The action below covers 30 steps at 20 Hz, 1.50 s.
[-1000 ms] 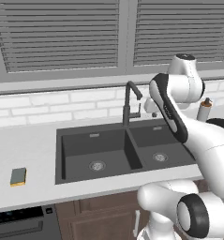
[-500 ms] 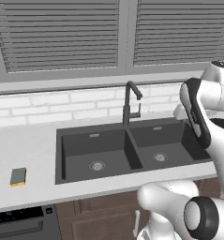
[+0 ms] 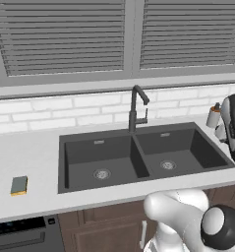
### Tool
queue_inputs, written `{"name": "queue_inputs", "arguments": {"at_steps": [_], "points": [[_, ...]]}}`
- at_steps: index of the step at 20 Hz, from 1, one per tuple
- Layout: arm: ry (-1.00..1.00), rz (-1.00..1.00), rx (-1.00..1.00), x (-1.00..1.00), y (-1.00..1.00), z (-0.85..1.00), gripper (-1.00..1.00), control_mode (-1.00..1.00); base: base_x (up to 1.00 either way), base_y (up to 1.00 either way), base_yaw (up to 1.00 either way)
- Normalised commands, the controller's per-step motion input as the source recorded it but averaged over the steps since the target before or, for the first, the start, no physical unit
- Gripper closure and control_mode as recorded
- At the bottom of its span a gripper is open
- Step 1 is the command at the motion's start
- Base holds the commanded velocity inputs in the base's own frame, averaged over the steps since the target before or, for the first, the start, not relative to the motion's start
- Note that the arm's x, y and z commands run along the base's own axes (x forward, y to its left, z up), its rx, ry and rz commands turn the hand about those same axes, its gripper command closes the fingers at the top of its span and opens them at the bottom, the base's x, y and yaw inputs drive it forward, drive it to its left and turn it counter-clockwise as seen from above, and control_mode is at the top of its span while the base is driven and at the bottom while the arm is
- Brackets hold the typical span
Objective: Pick the pan and sponge and place them into the sink. Then turn on the water.
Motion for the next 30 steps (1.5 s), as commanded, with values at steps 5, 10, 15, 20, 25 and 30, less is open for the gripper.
{"name": "queue_inputs", "arguments": {"at_steps": [5, 10, 15, 20, 25, 30], "points": [[0.14, 0.00, 0.00, -0.11, -0.84, -0.32, -1.00, -1.00, 0.00, 0.00, 0.00], [0.10, 0.00, 0.00, 0.00, -0.84, -0.36, -1.00, -1.00, 0.00, 0.00, 0.00], [0.05, 0.00, 0.00, 0.00, -0.69, -0.28, -1.00, -1.00, 0.00, 0.00, 0.00], [0.02, 0.00, 0.00, 0.05, -0.58, -0.23, -1.00, -1.00, 0.00, 0.00, 0.00], [0.03, 0.00, 0.00, 0.15, -0.39, -0.19, -1.00, -1.00, 0.00, 0.00, 0.00], [0.03, 0.00, 0.00, 0.25, -0.30, -0.20, -1.00, -1.00, 0.00, 0.00, 0.00]]}}
